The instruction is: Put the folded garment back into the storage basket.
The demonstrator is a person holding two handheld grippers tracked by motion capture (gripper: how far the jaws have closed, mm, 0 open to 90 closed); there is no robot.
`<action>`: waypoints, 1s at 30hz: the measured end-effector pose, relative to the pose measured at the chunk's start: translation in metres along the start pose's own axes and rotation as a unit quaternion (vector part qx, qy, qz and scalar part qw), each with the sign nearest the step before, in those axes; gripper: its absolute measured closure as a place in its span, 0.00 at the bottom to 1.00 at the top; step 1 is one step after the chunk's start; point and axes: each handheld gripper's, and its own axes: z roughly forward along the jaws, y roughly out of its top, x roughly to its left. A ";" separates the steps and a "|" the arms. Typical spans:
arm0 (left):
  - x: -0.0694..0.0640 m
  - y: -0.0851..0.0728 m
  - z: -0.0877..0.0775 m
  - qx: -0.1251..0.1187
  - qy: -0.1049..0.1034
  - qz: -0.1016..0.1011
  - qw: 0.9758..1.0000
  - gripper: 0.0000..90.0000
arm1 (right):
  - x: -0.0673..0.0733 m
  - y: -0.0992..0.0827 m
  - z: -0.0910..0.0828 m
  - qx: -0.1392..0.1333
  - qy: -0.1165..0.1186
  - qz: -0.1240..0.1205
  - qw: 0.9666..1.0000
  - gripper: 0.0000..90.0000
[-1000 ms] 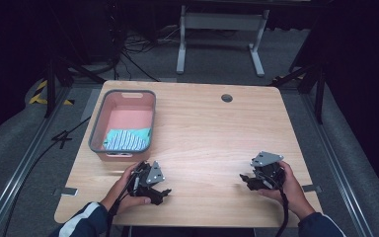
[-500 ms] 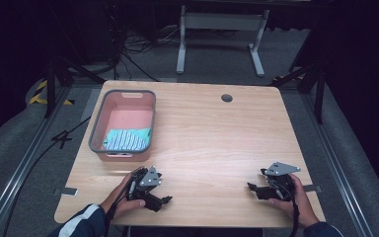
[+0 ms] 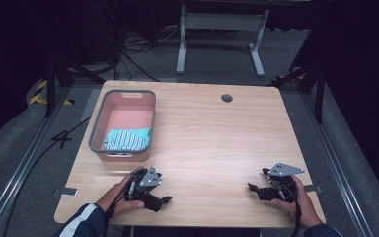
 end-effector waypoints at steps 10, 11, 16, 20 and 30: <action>0.001 0.000 0.000 0.000 -0.003 0.003 1.000 0.15 | 0.000 0.000 0.000 0.000 0.000 0.001 1.000 0.19; 0.001 0.000 0.000 0.000 -0.003 0.003 1.000 0.15 | 0.000 0.000 0.000 0.000 0.001 0.001 1.000 0.19; 0.001 0.000 0.001 -0.002 -0.004 0.003 1.000 0.14 | 0.000 0.000 0.000 0.000 0.001 0.001 1.000 0.19; 0.001 0.000 0.001 -0.002 -0.003 0.003 1.000 0.14 | 0.000 0.000 0.000 0.000 0.001 0.000 1.000 0.19; 0.002 0.001 0.002 -0.002 -0.006 0.005 1.000 0.12 | 0.000 0.000 0.000 0.000 0.000 0.002 1.000 0.18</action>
